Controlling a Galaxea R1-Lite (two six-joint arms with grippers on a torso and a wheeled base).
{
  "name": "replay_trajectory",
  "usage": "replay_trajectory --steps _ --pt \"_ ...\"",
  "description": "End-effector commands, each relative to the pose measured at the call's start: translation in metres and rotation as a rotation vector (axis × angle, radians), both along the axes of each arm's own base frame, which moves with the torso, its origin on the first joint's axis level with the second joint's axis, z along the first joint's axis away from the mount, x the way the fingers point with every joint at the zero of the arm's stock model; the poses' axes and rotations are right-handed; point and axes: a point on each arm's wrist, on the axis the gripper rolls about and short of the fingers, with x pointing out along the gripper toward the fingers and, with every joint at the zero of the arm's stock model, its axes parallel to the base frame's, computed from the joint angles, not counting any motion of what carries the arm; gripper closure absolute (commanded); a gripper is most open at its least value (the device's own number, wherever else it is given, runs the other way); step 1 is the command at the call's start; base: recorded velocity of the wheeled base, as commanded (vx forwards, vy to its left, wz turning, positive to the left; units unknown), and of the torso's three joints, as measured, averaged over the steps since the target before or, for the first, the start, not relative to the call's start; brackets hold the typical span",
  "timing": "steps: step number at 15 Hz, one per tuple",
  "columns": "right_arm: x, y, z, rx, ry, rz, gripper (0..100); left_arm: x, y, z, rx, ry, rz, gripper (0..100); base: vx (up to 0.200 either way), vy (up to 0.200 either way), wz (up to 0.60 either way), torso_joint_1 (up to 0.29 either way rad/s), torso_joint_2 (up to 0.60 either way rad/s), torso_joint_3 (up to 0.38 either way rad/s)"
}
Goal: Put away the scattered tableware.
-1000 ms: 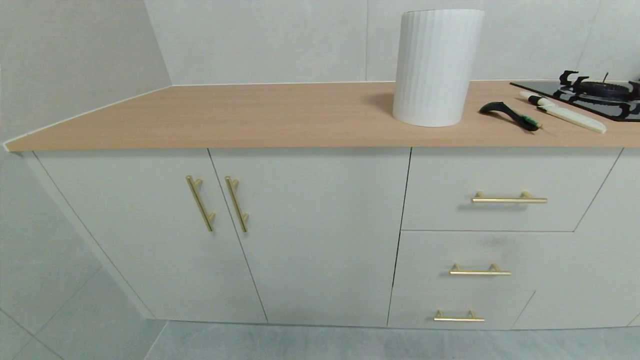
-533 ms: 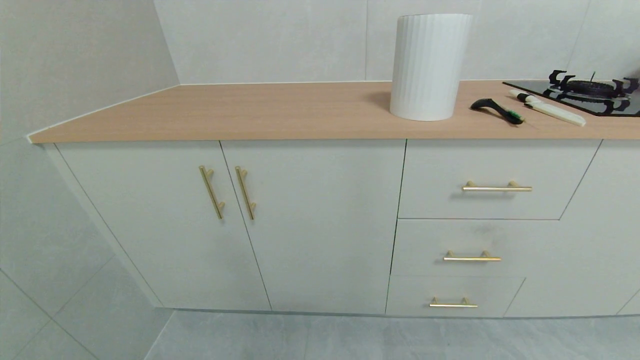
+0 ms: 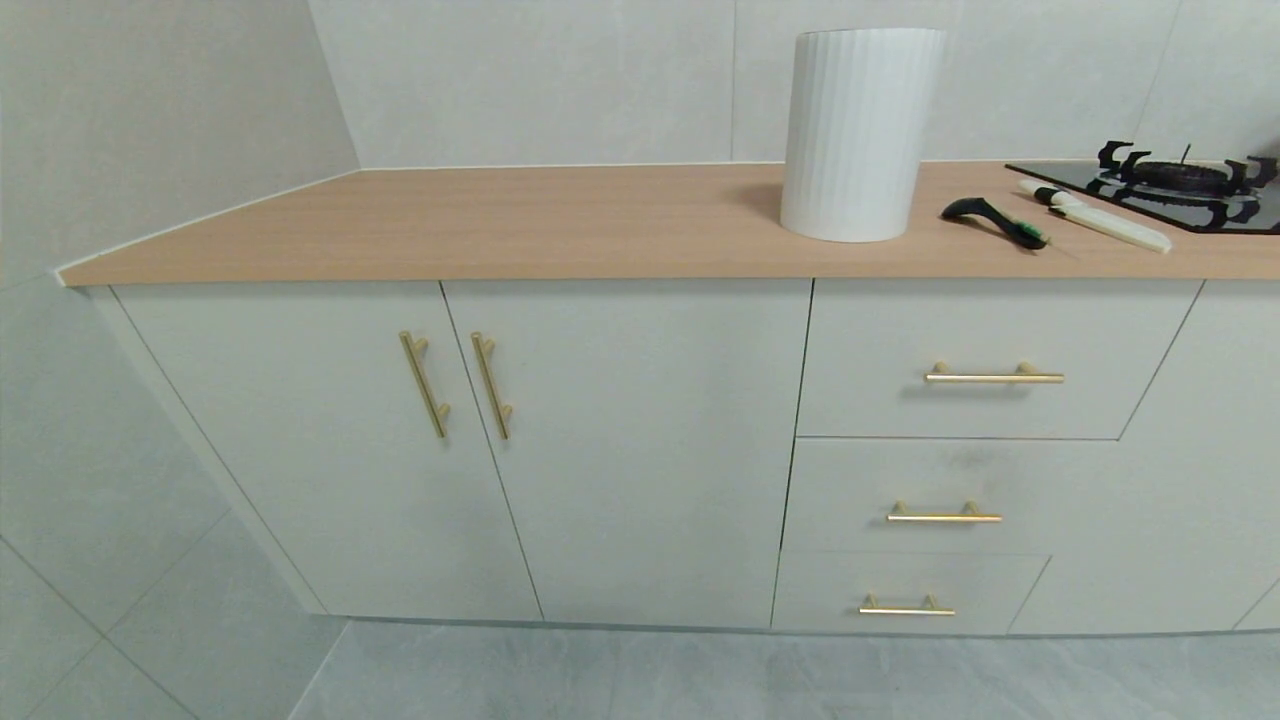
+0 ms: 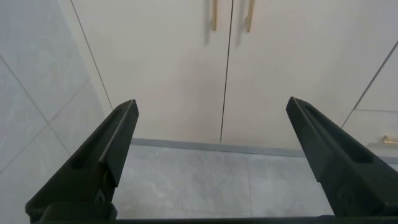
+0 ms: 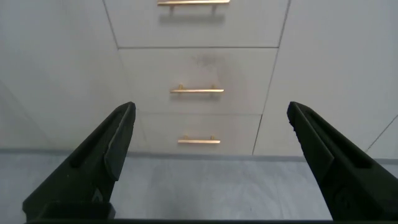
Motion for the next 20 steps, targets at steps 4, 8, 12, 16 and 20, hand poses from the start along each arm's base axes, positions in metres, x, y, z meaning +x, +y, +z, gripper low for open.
replay_trajectory --steps 4,8,12,16,20 --pt "0.157 0.012 0.042 -0.044 0.584 0.096 0 0.000 0.000 0.000 -0.001 0.001 0.002 0 0.000 0.000 0.00 0.000 0.00 0.000" --pt "0.252 0.022 0.005 -0.054 0.720 0.103 0 0.000 0.000 0.000 -0.001 0.001 0.001 0 0.000 0.000 0.00 0.000 0.00 0.000" --pt "0.318 0.027 -0.047 -0.065 0.775 0.090 0 0.000 0.000 0.000 -0.001 0.001 0.001 0 0.000 0.000 0.00 0.000 0.00 0.000" --pt "0.352 0.023 -0.075 -0.058 0.765 0.067 0 0.000 0.000 0.000 -0.001 0.001 0.001 0 0.000 0.000 0.00 0.000 0.00 0.000" --pt "0.374 0.000 -0.093 -0.048 0.639 -0.039 0 0.000 0.000 0.000 -0.001 0.001 0.001 0 0.000 0.000 0.00 0.000 0.00 0.000"
